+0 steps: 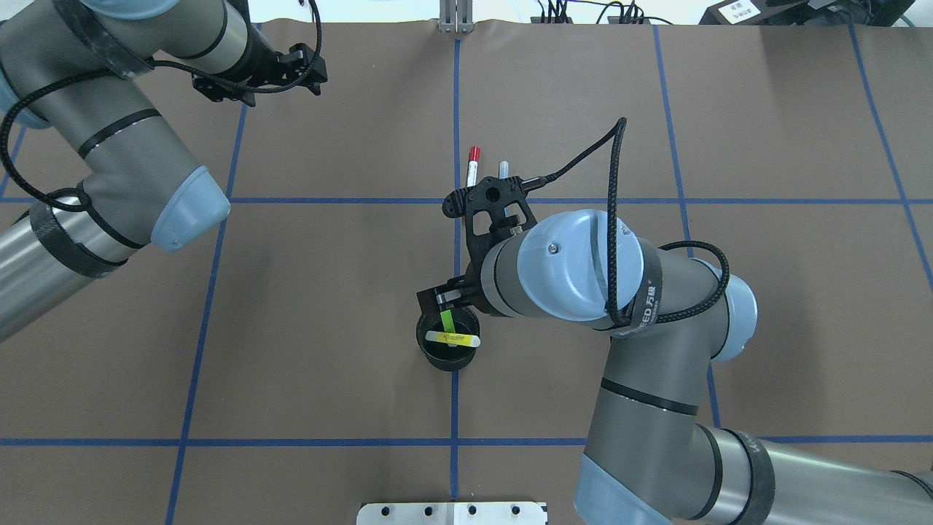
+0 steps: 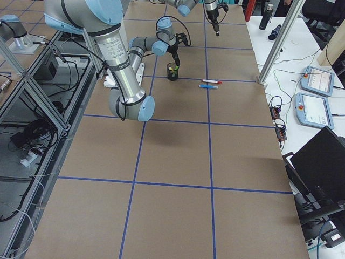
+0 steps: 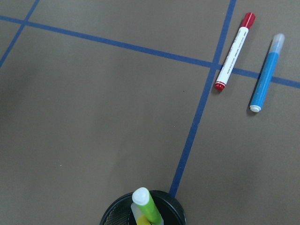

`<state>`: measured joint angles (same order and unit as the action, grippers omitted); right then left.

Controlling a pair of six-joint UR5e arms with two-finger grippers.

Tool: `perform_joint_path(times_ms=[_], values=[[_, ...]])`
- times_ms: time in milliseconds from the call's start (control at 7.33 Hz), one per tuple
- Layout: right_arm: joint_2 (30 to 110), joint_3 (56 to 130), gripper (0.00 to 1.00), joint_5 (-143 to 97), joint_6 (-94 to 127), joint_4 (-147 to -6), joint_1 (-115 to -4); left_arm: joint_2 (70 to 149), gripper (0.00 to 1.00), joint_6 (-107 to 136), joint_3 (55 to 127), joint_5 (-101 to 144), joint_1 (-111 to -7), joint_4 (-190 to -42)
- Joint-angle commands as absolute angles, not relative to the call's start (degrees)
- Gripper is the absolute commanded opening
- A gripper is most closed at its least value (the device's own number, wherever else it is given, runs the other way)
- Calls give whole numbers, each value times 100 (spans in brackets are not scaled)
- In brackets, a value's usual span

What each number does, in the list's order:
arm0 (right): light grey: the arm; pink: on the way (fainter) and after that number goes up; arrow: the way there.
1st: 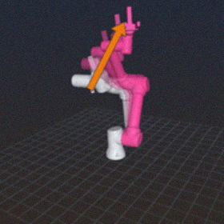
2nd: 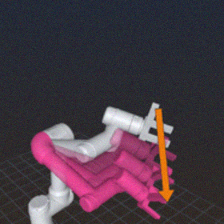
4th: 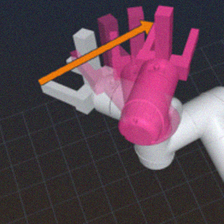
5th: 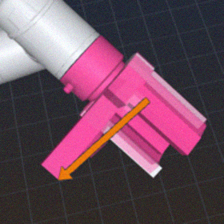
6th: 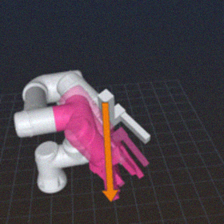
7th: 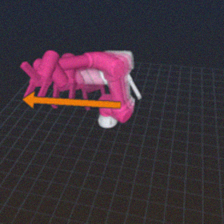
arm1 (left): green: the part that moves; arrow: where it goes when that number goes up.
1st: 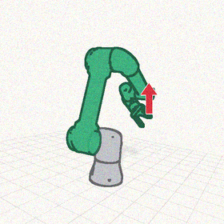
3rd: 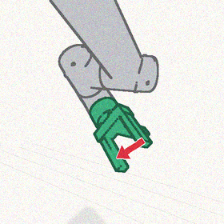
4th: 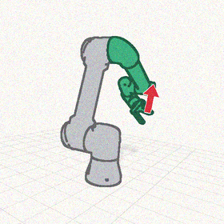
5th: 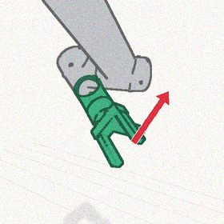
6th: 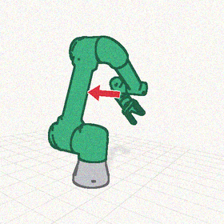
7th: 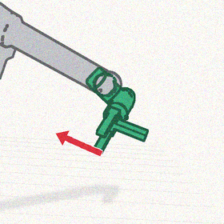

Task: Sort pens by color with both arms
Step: 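Lower the right gripper into the cup and grasp the green marker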

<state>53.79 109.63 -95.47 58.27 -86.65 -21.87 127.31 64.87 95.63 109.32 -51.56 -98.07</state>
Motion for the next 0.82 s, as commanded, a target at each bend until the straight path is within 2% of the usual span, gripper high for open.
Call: perform_joint_path(times_ms=[0,409,682], values=[[5361,10846,96,-9545,5818,-8666,-2136,12735,100,6486,9562,10934,-5168,-9800],[5318,10828,93,-9528,5810,-8666,-2136,12735,100,6486,9562,10942,-5203,-9800],[4924,10400,92,-9466,5730,-8666,-2136,12727,100,6486,9554,11012,-5264,-9791]])
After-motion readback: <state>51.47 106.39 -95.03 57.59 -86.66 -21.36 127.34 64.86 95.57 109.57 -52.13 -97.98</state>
